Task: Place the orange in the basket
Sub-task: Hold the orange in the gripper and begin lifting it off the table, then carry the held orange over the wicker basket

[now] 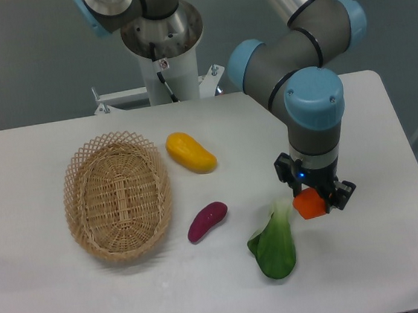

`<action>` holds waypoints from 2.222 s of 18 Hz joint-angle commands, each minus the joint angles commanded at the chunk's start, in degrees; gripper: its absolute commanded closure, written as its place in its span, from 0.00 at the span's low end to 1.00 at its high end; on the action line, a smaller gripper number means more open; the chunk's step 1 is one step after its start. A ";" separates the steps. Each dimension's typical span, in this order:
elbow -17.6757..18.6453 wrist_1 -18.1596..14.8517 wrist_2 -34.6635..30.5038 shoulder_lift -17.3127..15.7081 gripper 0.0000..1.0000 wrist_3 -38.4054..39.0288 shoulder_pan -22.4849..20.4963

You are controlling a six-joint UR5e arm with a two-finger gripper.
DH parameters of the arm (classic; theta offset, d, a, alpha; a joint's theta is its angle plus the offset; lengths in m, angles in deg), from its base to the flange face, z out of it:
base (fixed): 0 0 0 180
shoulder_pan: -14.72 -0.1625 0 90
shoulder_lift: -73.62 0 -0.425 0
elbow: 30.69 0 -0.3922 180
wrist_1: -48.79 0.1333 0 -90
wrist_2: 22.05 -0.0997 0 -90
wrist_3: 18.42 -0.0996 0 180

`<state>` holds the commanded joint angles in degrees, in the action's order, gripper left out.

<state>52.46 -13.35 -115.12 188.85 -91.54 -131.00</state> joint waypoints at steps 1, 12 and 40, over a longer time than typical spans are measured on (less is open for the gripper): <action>0.00 0.00 0.00 0.00 0.70 0.00 0.00; 0.88 -0.09 2.10 -0.35 0.72 6.23 0.70; 16.35 0.79 3.69 -8.44 0.66 22.41 24.87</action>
<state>68.80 -12.55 -111.43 180.41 -69.13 -106.14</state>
